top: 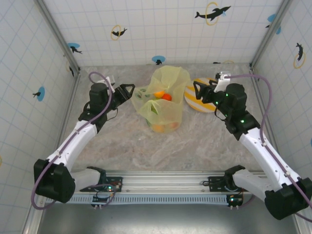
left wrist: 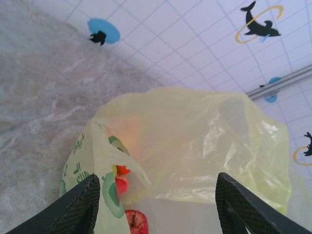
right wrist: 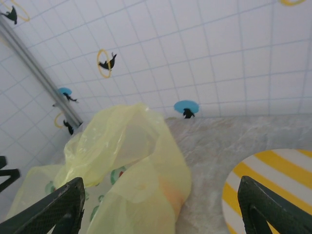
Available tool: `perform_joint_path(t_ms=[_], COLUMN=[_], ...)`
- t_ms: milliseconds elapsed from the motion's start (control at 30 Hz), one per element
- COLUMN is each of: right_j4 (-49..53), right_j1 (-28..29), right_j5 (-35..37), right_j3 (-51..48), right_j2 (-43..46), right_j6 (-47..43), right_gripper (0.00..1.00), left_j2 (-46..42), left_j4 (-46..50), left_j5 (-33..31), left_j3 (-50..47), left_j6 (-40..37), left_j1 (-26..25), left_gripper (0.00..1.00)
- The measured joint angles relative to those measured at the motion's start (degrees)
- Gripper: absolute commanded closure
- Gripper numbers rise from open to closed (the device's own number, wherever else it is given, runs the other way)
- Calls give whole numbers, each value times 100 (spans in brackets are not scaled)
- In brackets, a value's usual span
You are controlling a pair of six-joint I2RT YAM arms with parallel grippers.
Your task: Place the fruits into the plastic bag
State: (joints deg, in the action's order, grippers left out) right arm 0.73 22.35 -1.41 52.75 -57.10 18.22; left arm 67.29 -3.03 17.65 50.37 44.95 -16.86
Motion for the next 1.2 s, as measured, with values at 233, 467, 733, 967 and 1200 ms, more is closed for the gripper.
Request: perform_joint_path(t_ms=[233,467,733,967,1200], right_j4=[175,20,-525,-1255,-2192], right_j1=[-332,-444,-575,-1045,-1268], right_j5=[365,997,1915,2461,2712], right_j3=[-118,-1154,-2643,-3818,-4511], right_j2=[398,531,372,229,212], right_j6=[-348,-584,-721,-780,-732], right_gripper=[3,0,0,0,0], left_j2=[-787,-1628,-1390,-1228,-516], left_j4=[-24,-354,-688,-1980,-3475], left_j5=[-931,-2365,-4094,-5272,-5755], left_j3=[-317,-1875,-2903,-3740,-4398], left_j6=[-542,-748,-951,-1980,-3259], left_j1=[0,0,0,0,4], left_gripper=[25,9,2,3,2])
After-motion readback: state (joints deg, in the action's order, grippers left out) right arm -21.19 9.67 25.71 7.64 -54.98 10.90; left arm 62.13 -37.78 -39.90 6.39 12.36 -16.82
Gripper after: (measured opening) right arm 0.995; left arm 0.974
